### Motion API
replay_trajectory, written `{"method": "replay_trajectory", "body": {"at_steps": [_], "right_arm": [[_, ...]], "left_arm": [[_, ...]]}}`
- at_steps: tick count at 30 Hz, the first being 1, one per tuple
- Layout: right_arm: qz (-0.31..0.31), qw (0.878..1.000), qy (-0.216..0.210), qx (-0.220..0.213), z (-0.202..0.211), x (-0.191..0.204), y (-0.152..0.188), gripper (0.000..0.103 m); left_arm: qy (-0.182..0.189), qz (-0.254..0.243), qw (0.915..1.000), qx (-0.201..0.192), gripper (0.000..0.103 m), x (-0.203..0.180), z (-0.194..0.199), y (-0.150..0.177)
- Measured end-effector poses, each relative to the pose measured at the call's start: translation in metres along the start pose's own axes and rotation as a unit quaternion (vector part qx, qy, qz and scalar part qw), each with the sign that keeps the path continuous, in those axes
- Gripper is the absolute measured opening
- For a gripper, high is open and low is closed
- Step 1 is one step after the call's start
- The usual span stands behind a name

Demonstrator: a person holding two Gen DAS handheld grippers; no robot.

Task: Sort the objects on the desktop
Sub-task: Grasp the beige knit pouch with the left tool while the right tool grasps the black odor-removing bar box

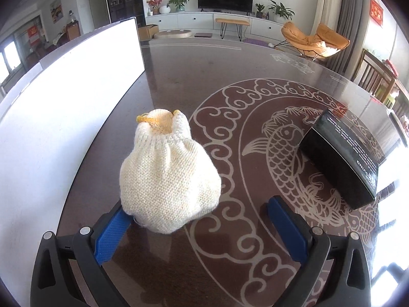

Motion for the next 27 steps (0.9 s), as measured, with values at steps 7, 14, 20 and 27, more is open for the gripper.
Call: {"method": "replay_trajectory", "body": {"at_steps": [7, 14, 20, 27], "right_arm": [[0.0, 1.0, 0.0, 0.0, 0.0, 0.0, 0.0, 0.103], [0.0, 1.0, 0.001, 0.0, 0.0, -0.001, 0.0, 0.103], [0.0, 1.0, 0.001, 0.0, 0.0, 0.0, 0.0, 0.103], [0.053, 0.998, -0.017, -0.032, -0.017, 0.005, -0.044, 0.103]], "left_arm": [[0.001, -0.016, 0.9995, -0.028, 0.066, 0.012, -0.005, -0.019], [0.027, -0.041, 0.9979, -0.042, 0.049, 0.012, 0.03, 0.029], [0.035, -0.053, 0.997, -0.044, 0.049, 0.016, 0.067, 0.082], [0.034, -0.056, 0.9967, -0.048, 0.049, 0.015, 0.075, 0.093]]}}
Point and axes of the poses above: each gripper's, at about its wrist camera, not at the fingertips, and z roughly against the way its jaws point, x to its left, y to its underside, the point moved 4 cm from there along -z, roughly the way its jaws point, and after that the axes turned 8 degrees about -z, right-handed, at the moved point
